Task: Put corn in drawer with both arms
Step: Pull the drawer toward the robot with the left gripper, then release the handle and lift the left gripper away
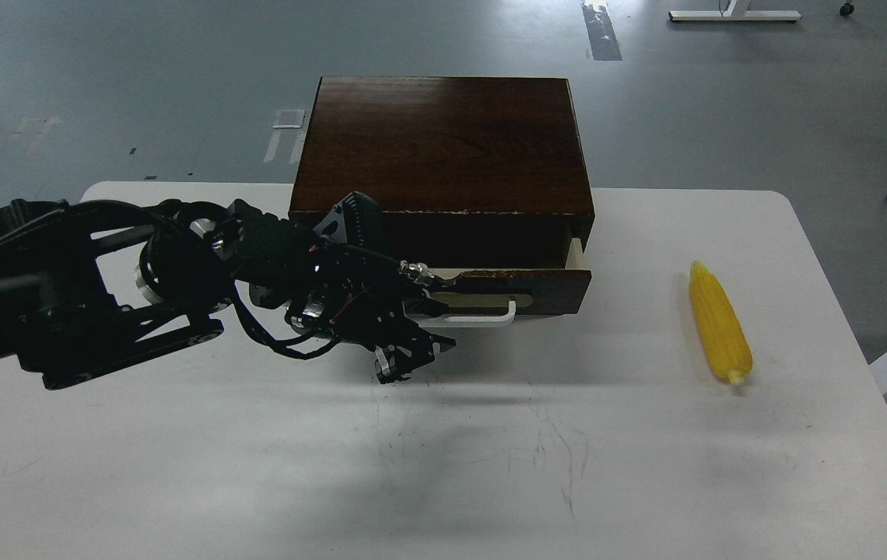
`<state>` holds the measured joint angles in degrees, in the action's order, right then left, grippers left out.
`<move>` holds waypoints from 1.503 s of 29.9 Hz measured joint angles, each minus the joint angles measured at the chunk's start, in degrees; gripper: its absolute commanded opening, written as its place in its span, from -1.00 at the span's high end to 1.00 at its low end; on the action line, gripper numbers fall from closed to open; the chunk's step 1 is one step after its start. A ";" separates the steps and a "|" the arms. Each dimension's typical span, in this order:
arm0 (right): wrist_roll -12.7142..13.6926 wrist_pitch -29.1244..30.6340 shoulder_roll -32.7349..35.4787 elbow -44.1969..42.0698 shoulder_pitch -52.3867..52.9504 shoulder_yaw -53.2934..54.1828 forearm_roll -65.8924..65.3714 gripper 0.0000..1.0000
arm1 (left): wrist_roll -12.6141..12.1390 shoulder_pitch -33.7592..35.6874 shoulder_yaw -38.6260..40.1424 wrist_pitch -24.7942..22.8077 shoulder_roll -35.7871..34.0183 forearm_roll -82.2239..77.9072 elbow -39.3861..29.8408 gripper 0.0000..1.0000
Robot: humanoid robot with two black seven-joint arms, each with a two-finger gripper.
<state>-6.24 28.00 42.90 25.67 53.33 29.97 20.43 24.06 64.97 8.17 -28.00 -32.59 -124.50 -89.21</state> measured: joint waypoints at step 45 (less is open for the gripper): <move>0.93 0.04 2.87 5.06 12.71 -14.25 -44.69 -1.00 | -0.09 1.98 13.39 0.03 -6.33 118.17 28.56 -0.95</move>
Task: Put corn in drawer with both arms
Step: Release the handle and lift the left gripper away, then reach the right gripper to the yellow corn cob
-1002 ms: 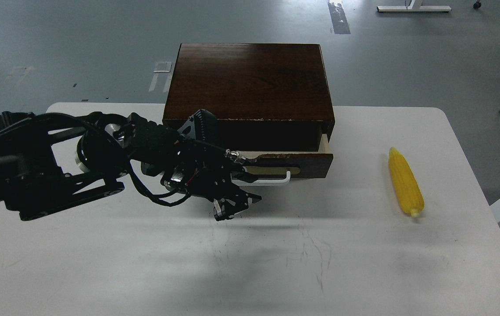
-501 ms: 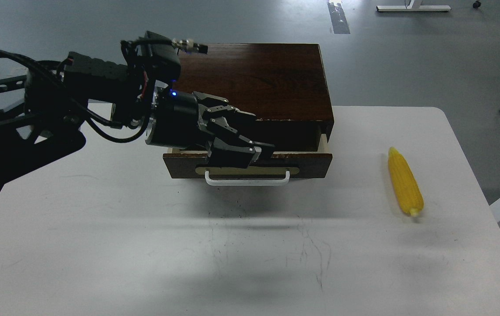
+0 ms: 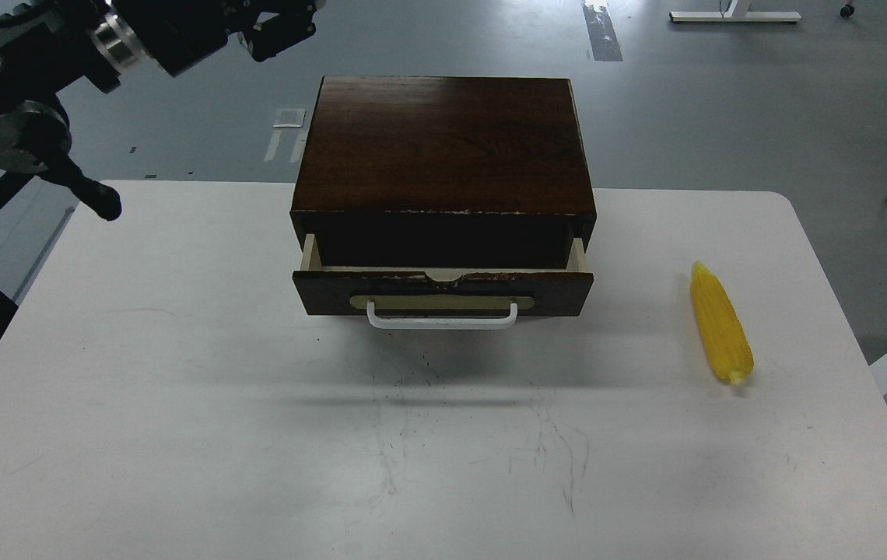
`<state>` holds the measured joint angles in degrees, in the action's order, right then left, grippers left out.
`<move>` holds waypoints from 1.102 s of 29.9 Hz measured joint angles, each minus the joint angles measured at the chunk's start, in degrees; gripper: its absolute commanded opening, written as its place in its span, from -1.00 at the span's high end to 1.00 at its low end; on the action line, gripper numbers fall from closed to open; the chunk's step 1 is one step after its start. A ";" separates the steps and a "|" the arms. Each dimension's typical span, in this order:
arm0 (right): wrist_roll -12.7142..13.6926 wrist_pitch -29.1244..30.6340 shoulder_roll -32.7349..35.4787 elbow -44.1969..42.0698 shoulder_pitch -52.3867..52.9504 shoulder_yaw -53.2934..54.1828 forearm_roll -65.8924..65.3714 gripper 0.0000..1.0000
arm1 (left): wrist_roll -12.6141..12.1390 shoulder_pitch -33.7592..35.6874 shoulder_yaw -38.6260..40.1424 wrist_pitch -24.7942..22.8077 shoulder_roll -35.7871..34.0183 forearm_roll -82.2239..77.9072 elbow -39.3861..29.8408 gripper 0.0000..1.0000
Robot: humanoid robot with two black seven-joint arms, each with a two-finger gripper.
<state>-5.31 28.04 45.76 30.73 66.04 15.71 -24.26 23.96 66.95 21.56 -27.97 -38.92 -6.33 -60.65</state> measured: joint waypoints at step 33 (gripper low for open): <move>2.80 -7.06 -6.90 17.46 -6.69 -22.07 -38.64 -0.52 | -2.51 -18.28 9.17 -0.03 5.48 21.43 16.99 -0.95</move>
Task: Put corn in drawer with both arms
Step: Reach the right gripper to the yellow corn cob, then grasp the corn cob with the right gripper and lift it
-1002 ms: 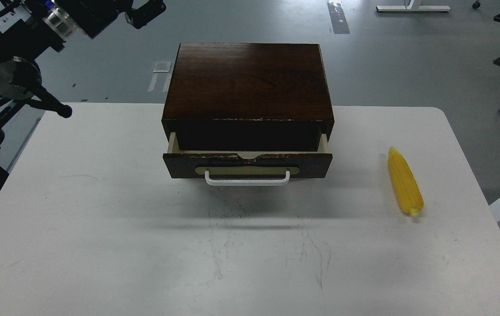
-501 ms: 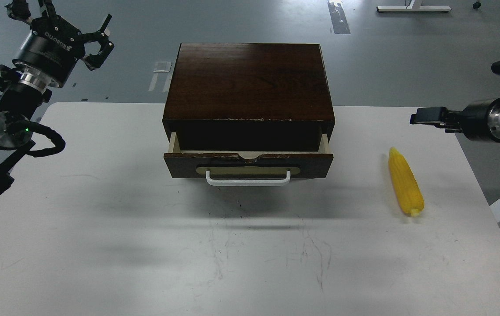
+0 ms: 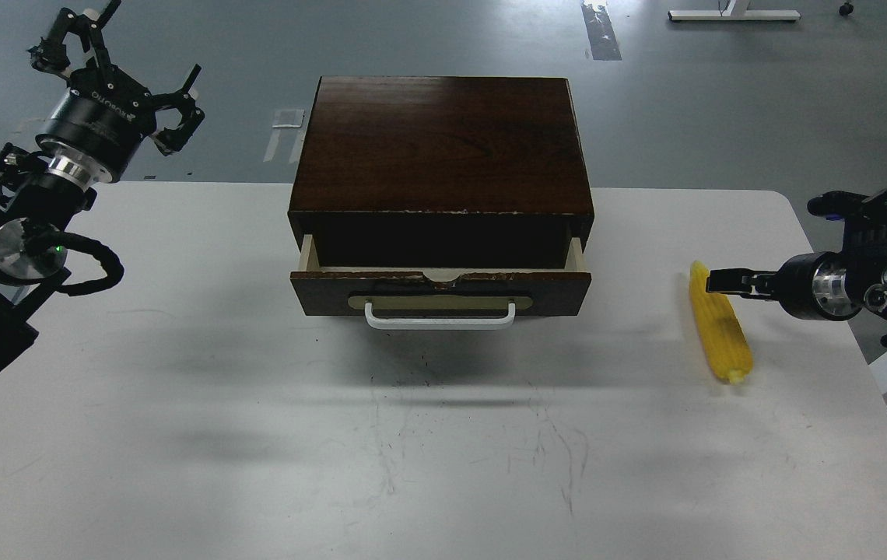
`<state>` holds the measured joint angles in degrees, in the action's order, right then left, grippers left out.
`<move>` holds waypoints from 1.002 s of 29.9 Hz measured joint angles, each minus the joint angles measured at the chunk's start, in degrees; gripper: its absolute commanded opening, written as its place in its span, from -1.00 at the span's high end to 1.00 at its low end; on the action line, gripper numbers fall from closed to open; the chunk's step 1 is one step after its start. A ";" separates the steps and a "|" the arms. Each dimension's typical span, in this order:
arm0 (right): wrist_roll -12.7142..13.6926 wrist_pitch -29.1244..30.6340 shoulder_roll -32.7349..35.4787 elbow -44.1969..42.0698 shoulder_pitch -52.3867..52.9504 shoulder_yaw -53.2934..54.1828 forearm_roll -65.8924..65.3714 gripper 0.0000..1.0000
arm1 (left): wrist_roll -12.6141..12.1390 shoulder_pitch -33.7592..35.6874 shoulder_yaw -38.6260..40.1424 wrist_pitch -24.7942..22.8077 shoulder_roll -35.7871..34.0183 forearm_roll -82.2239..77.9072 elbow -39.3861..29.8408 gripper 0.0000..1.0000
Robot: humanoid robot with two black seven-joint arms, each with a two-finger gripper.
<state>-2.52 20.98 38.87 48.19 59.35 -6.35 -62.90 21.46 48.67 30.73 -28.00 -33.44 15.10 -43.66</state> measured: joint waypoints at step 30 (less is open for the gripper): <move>-1.24 -1.11 -2.55 -0.75 -1.23 1.72 0.69 1.00 | -0.25 0.85 -0.23 1.35 -1.07 -0.72 -0.21 -0.96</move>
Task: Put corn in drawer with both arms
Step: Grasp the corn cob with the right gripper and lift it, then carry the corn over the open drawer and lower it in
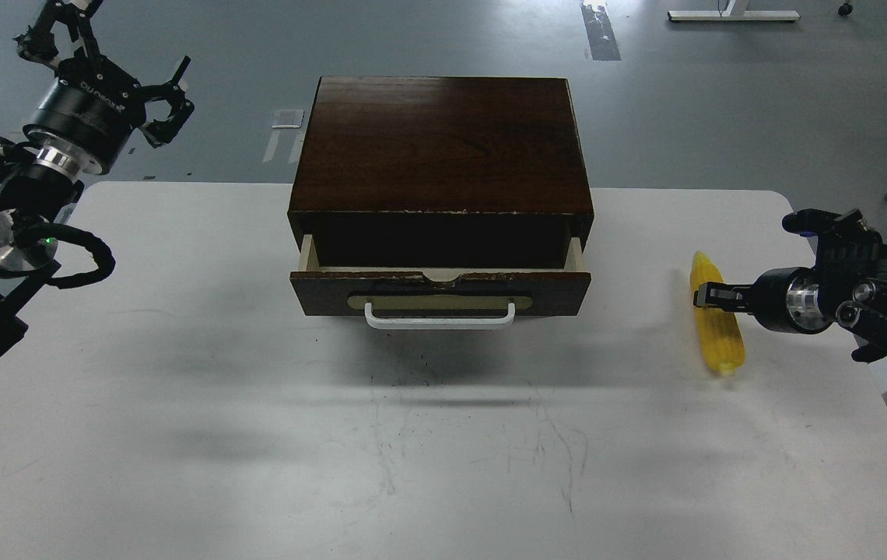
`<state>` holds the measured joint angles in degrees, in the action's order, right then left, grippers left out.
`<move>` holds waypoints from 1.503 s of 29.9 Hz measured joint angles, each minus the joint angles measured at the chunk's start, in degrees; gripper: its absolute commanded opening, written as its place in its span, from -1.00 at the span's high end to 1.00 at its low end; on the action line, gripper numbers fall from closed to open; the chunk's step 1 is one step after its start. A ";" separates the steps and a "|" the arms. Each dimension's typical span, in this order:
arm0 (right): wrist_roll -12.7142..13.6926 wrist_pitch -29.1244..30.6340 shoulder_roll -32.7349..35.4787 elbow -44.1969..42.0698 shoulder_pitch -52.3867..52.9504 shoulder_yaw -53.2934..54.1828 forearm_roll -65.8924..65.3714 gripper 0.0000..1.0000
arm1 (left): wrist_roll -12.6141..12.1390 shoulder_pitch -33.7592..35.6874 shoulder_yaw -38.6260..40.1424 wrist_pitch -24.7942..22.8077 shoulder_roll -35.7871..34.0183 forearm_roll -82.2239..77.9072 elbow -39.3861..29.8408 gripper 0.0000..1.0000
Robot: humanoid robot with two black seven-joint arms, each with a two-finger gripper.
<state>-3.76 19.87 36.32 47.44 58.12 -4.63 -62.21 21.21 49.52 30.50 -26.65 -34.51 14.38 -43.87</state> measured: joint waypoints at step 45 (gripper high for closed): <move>-14.80 8.12 -15.72 28.58 43.35 -3.26 -32.14 1.00 | -0.75 -1.62 0.70 -1.05 -0.46 -0.85 2.90 -0.96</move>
<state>-18.56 27.99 20.60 76.02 101.47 -7.88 -94.35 20.45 47.90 31.20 -27.70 -34.98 13.53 -40.97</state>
